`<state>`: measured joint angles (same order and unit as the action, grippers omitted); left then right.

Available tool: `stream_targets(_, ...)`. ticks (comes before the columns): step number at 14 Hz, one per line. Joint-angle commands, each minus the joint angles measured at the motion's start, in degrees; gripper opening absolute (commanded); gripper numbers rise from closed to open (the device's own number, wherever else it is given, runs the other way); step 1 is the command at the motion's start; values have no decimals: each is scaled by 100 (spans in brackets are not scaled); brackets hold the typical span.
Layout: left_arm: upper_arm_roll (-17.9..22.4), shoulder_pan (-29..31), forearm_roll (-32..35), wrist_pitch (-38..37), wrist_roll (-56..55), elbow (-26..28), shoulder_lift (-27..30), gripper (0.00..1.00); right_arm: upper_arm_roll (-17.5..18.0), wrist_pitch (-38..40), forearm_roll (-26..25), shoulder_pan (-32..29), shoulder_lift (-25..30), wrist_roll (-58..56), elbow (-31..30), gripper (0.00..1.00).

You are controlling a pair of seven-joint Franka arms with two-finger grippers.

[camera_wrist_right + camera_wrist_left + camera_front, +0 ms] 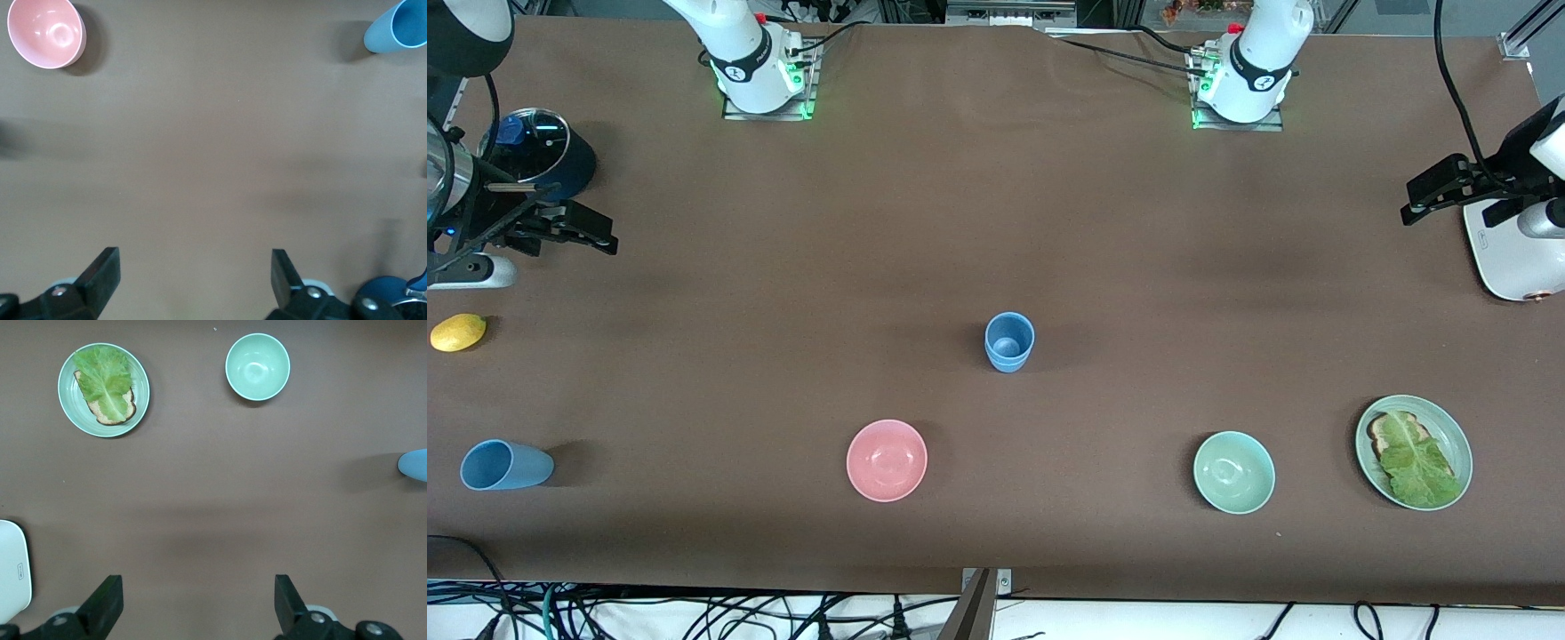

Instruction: Stack blue cups with both arms

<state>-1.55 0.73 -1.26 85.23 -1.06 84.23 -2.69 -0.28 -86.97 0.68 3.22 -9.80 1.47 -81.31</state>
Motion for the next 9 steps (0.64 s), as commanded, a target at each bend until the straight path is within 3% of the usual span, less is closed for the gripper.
stream_targets(1, 5, -12, -94, 38, 106, 14, 32, 100, 20, -21, 20, -49, 83, -85, -17, 100)
stream_targets(9, -30, -3, -85, 38, 106, 14, 32, 100, 28, -13, 11, -32, 75, -50, 89, 100)
